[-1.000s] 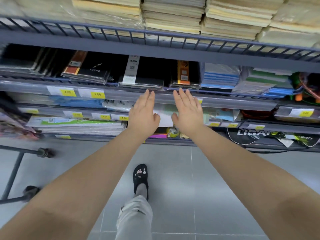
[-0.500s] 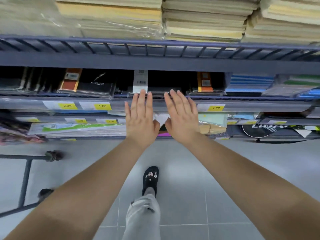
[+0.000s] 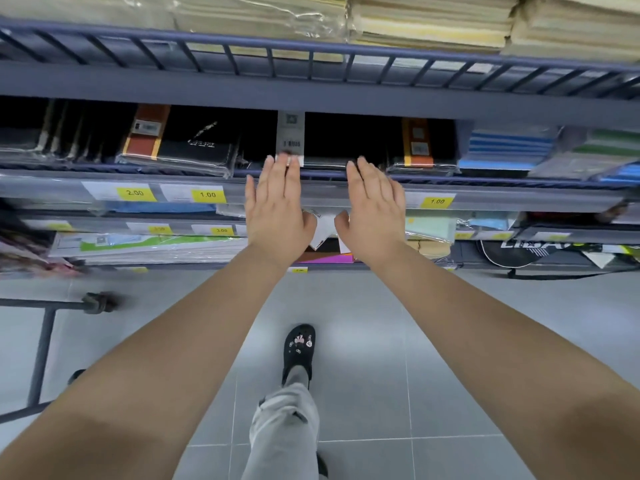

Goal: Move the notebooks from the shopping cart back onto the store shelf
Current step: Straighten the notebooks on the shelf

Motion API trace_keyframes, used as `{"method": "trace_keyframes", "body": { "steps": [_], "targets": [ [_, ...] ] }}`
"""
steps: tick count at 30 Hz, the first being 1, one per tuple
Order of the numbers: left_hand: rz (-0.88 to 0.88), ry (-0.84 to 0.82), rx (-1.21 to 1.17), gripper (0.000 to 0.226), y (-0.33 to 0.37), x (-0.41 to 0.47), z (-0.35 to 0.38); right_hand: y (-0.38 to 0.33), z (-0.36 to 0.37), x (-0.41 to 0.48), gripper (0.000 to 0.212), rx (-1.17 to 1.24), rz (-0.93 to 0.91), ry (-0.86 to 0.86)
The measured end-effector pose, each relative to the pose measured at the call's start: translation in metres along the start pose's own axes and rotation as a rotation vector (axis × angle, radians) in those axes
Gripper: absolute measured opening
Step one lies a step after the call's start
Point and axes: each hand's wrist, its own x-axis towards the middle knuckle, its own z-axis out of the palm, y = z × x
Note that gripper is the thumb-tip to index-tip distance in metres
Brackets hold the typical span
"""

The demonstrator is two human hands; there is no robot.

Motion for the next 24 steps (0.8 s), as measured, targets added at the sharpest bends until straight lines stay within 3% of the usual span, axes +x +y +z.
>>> {"method": "trace_keyframes", "body": {
  "steps": [12, 17, 24],
  "targets": [
    [-0.014, -0.162, 0.021, 0.085, -0.005, -0.013, -0.018, -0.014, -0.02, -0.007, 0.077, 0.001, 0.141, -0.129],
    [-0.089, -0.149, -0.037, 0.086, -0.018, -0.055, -0.04, -0.027, -0.038, -0.029, 0.07, -0.042, 0.042, -0.183],
    [-0.17, -0.174, -0.02, 0.087, -0.065, -0.124, -0.09, -0.097, -0.069, -0.073, 0.08, -0.026, -0.125, -0.23]
  ]
}}
